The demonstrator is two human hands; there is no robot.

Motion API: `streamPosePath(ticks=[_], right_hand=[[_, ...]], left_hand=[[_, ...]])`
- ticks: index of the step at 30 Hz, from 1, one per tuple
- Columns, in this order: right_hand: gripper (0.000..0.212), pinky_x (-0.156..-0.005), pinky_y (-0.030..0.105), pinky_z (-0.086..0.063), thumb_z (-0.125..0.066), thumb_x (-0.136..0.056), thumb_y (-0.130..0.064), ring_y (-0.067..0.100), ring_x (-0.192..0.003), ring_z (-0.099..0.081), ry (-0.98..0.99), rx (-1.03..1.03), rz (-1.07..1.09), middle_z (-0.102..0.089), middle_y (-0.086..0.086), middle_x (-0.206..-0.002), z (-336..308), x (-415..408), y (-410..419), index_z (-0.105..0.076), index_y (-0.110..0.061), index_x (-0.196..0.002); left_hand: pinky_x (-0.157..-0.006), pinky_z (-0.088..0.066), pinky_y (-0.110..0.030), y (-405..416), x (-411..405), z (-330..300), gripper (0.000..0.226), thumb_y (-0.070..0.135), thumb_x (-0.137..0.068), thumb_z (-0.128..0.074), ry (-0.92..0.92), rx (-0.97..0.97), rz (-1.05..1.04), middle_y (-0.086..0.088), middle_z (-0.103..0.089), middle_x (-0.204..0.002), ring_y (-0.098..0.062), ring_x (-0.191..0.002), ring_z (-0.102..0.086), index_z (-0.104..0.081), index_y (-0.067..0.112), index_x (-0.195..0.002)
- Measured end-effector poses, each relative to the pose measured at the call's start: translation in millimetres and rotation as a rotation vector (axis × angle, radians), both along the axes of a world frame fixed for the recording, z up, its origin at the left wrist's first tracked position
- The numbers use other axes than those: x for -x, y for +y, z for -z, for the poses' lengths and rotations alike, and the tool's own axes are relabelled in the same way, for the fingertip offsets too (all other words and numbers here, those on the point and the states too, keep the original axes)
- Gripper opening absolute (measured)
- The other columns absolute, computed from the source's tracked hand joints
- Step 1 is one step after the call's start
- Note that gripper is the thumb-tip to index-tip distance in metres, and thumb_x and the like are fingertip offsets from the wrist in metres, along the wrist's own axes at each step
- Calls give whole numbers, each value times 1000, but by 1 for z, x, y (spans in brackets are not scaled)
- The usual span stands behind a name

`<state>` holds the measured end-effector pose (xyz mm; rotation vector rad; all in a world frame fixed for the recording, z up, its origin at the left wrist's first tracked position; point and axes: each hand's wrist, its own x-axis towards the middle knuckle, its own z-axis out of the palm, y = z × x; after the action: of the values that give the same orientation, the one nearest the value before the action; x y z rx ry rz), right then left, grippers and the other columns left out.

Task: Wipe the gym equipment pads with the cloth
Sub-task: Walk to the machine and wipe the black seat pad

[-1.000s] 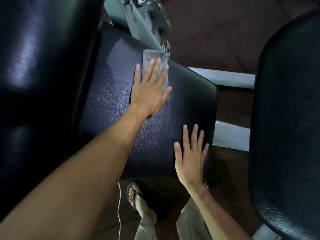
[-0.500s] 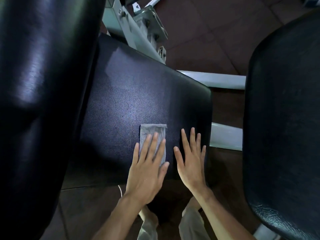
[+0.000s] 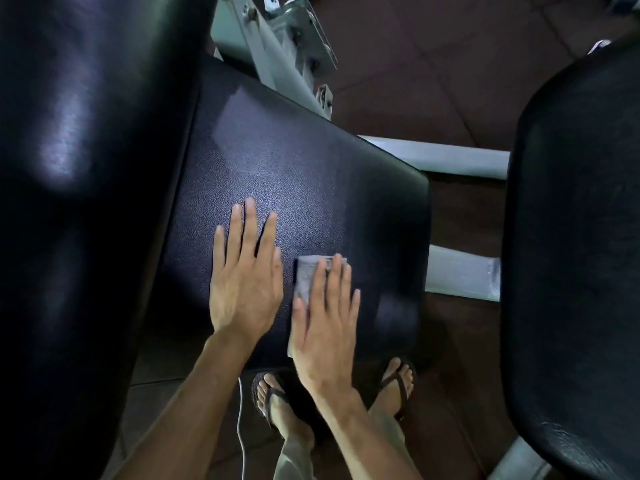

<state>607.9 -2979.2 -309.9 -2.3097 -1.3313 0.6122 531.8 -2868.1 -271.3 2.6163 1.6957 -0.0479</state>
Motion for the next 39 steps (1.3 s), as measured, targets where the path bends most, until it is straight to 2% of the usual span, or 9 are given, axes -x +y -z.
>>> streamPosePath(ticks=[5, 10, 13, 15, 21, 24, 28, 35, 39], right_hand=[[61, -122, 57, -15, -18, -105, -41, 28, -154, -5, 60, 110, 282, -3, 8, -167, 20, -77, -17, -3, -14, -157], [72, -122, 47, -12, -30, -104, -49, 38, -152, -9, 121, 147, 590, -9, 21, -165, 24, -162, 91, -11, -4, -157], [73, -120, 54, -21, -27, -100, -54, 44, -149, -18, -23, 34, 265, -22, 26, -160, 10, -136, 152, -23, -7, -156], [73, -121, 53, -18, -29, -100, -53, 39, -152, -10, -75, -48, 18, -13, 20, -165, 1, -98, 159, -17, -9, -157], [73, -125, 50, -9, -24, -103, -54, 24, -154, 13, -82, 13, -296, 13, 6, -167, 0, -78, 42, 3, -16, -159], [82, -125, 51, -2, -20, -98, -65, 25, -154, 14, -127, 95, -289, 15, 7, -166, 8, -74, 5, 4, -16, -159], [64, -125, 48, -10, -18, -105, -45, 25, -155, 7, -100, 42, -217, 6, 8, -168, 12, -68, 9, -1, -14, -159], [55, -126, 28, -10, -32, -108, -27, 9, -153, -2, 404, 4, -113, -8, -3, -166, -35, -75, -20, -9, -16, -157], [52, -122, 21, -15, -40, -106, -21, 17, -151, -23, 445, 56, -53, -30, 8, -161, -87, -64, -82, -27, -6, -154]], left_hand=[[-126, -10, -48, -1, -3, 0, 56, 33, -105, -25, 27, -18, -3, -12, -8, -168, -28, -156, -7, -21, 16, -158], [-126, -6, -47, -2, -5, 4, 58, 36, -105, -25, 47, -36, -11, -12, -5, -168, -29, -156, -5, -17, 17, -160], [-126, -3, -47, -2, -5, 6, 58, 35, -105, -25, 42, -42, -13, -11, -4, -169, -28, -156, -3, -16, 19, -160], [-126, -4, -47, -1, -6, 6, 58, 35, -105, -26, 34, -45, -17, -11, -5, -169, -28, -156, -5, -17, 19, -160], [-126, -7, -48, -3, -5, 4, 58, 35, -105, -26, 39, -22, -20, -12, -4, -169, -27, -156, -4, -15, 18, -160], [-125, -2, -46, -5, -4, 3, 58, 35, -105, -25, 51, -27, -13, -12, -4, -169, -28, -156, -3, -16, 18, -160], [-125, 1, -46, -5, -3, 3, 58, 35, -106, -21, 83, -20, -2, -12, -1, -169, -28, -156, -1, -14, 18, -160], [-125, -6, -52, -21, -14, -36, 55, 35, -107, -17, 37, 220, -66, -15, -6, -168, -30, -156, -3, -18, 14, -159], [-122, -16, -53, -95, -19, -76, 61, 39, -103, -9, -19, 413, -10, -14, -24, -165, -28, -154, -19, -33, 14, -154]])
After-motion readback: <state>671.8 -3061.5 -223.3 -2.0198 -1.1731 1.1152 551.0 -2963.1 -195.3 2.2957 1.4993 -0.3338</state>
